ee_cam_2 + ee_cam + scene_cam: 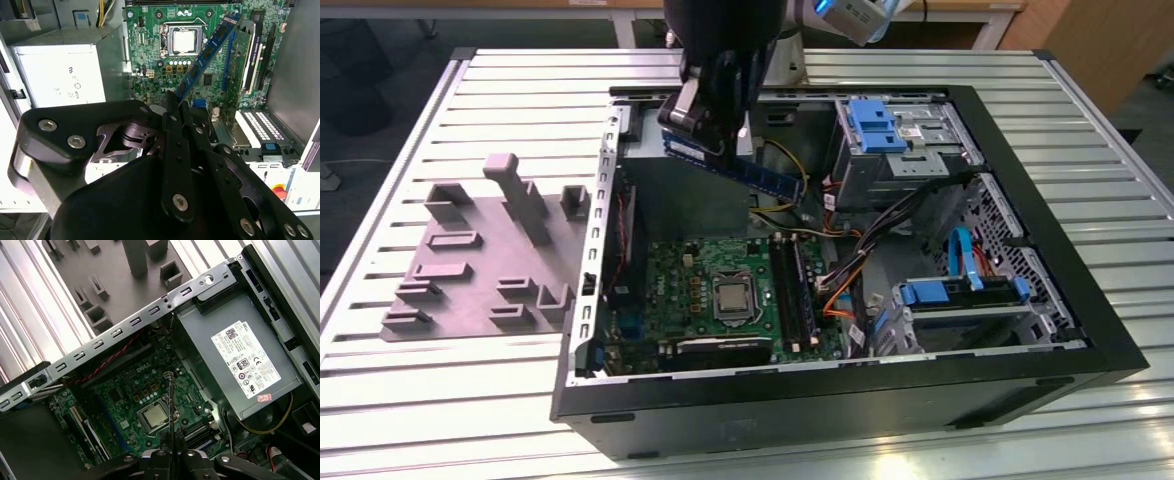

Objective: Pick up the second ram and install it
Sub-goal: 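Insert the second ram into the second slot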

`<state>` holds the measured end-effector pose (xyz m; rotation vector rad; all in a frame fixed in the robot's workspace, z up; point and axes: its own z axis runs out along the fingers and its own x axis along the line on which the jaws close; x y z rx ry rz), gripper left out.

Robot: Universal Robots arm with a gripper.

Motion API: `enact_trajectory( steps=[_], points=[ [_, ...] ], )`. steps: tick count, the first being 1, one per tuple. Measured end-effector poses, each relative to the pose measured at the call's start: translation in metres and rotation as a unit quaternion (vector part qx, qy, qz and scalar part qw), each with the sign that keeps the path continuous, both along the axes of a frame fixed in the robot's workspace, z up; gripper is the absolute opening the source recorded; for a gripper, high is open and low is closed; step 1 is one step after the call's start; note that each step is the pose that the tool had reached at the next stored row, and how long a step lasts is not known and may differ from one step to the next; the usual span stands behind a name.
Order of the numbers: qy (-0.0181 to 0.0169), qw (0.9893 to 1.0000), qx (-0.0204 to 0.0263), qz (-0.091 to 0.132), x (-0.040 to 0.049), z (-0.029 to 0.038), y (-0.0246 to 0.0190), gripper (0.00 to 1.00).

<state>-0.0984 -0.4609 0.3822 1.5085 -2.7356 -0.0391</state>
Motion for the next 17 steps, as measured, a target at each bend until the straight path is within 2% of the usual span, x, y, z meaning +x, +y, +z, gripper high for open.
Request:
enact_trajectory(
  steps=[17],
  points=[
    [0.0000,0.9995,0.0000,-0.030,0.0000,-0.0007,0.0000,0.14]
  ],
)
